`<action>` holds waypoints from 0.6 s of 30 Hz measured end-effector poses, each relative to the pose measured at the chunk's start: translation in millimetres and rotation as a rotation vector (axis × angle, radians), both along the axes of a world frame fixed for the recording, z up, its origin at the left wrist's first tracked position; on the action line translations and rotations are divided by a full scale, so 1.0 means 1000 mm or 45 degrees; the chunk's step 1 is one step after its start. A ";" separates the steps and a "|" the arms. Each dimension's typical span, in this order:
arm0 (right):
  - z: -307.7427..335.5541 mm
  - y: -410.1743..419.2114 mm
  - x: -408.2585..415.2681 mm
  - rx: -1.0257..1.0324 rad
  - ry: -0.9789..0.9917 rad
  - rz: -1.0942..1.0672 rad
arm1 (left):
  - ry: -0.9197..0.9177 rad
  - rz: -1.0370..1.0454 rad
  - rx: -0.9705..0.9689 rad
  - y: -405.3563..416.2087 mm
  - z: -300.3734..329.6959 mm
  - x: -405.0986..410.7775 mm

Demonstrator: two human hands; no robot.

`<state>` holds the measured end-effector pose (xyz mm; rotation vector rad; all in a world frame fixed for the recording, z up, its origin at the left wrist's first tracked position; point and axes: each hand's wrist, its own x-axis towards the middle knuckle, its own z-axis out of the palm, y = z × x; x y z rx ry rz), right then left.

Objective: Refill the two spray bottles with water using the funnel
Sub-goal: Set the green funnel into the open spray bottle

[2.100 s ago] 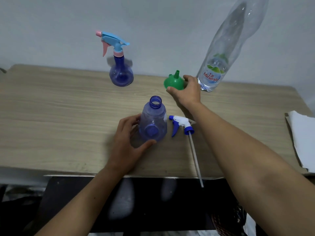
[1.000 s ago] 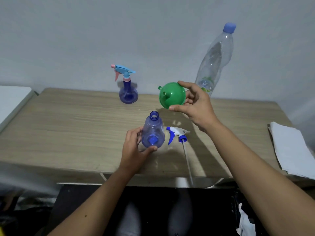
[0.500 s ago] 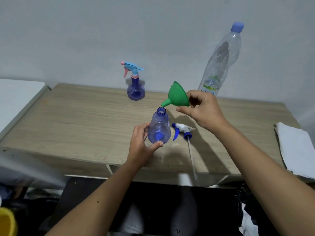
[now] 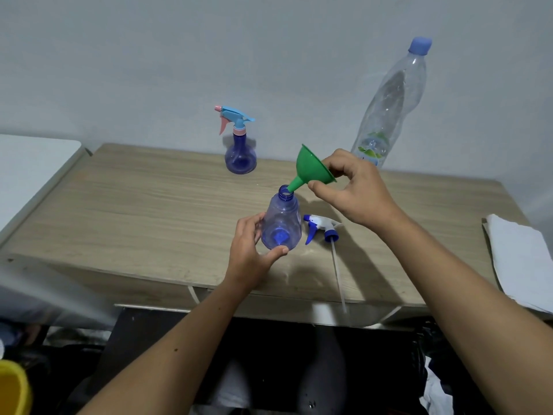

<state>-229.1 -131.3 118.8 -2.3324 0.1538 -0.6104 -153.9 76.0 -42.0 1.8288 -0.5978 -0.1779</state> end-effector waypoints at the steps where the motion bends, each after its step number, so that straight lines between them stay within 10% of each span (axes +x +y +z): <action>1: 0.001 0.000 0.001 -0.027 0.006 0.004 | -0.002 0.000 0.002 0.000 0.000 0.000; 18: 0.006 0.013 0.007 -0.164 0.013 0.143 | -0.003 -0.002 -0.021 -0.001 -0.003 0.001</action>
